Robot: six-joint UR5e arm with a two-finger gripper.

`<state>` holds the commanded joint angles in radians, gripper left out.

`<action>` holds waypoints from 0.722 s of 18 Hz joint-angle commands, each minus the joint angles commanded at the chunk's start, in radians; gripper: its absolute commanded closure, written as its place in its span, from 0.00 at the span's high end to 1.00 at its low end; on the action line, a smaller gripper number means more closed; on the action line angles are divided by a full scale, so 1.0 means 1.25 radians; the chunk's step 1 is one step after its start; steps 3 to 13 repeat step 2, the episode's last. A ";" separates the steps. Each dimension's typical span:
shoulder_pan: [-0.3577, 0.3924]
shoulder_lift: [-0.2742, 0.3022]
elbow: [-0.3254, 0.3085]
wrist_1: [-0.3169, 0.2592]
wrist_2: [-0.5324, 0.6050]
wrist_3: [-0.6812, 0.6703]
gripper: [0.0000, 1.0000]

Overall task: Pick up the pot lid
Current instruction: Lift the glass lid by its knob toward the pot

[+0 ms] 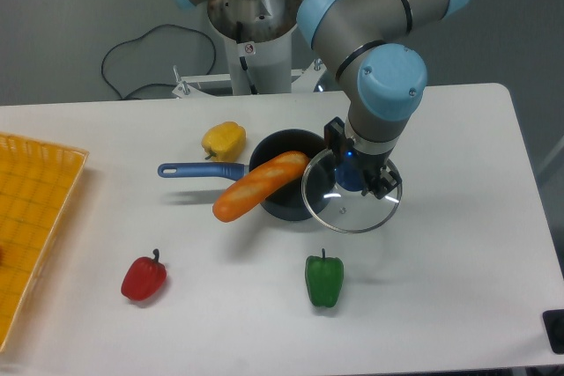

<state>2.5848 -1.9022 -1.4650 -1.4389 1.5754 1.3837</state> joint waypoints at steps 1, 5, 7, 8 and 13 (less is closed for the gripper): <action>0.000 0.000 0.001 0.000 -0.001 0.000 0.32; 0.000 0.001 0.000 0.000 -0.002 0.000 0.32; 0.000 0.001 0.000 0.000 -0.002 0.000 0.32; 0.000 0.001 0.000 0.000 -0.002 0.000 0.32; 0.000 0.001 0.000 0.000 -0.002 0.000 0.32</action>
